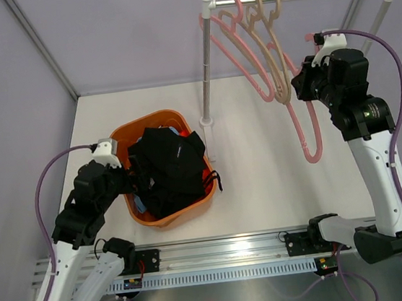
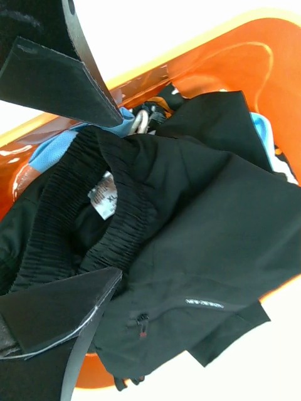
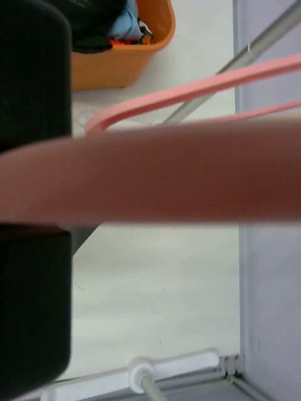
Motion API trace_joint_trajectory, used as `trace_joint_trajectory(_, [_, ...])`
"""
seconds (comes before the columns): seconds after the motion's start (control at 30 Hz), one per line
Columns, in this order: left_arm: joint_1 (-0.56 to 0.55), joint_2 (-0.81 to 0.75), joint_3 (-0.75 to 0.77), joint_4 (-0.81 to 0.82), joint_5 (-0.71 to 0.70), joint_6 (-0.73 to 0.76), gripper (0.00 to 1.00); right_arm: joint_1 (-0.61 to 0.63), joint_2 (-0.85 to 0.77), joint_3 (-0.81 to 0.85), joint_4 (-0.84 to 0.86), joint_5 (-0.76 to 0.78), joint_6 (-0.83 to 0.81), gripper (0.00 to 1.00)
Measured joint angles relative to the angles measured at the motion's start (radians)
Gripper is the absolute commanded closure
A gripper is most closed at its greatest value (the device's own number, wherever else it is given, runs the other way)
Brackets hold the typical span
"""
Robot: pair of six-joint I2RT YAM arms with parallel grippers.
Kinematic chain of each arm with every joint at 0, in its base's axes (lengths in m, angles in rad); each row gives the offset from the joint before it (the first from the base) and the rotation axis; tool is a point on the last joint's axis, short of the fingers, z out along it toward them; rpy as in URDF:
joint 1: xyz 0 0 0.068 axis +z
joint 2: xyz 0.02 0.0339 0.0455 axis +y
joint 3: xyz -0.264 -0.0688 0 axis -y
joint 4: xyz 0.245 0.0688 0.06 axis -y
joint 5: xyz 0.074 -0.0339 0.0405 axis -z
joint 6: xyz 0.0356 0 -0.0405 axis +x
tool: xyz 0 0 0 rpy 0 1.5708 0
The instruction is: Remove the shorts from the hanger
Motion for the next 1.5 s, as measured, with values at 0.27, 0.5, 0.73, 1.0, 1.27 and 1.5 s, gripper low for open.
trace_joint_trajectory(0.27, [0.0, -0.022, -0.019, 0.001, 0.0, 0.008, 0.01, -0.001, 0.064, 0.079, -0.031, -0.006, -0.015, 1.0])
trace_joint_trajectory(0.5, [0.0, -0.029, -0.021, 0.002, 0.001, 0.008, 0.01, -0.055, 0.232, 0.287, -0.032, 0.004, -0.04, 1.0])
trace_joint_trajectory(0.73, [0.0, -0.042, -0.035, 0.003, 0.001, 0.008, 0.01, -0.114, 0.472, 0.529, -0.021, -0.012, -0.029, 1.0])
trace_joint_trajectory(1.0, [0.0, -0.051, -0.035, 0.008, 0.001, 0.008, 0.01, -0.117, 0.69, 0.748, -0.006, -0.026, -0.018, 1.0])
trace_joint_trajectory(1.27, [0.0, -0.056, -0.035, 0.008, 0.001, 0.008, 0.01, -0.117, 0.703, 0.697, 0.057, -0.026, 0.006, 0.97])
trace_joint_trajectory(1.5, [0.0, -0.045, -0.035, 0.008, 0.001, 0.008, 0.01, -0.117, 0.602, 0.535, 0.106, -0.022, 0.038, 0.42])
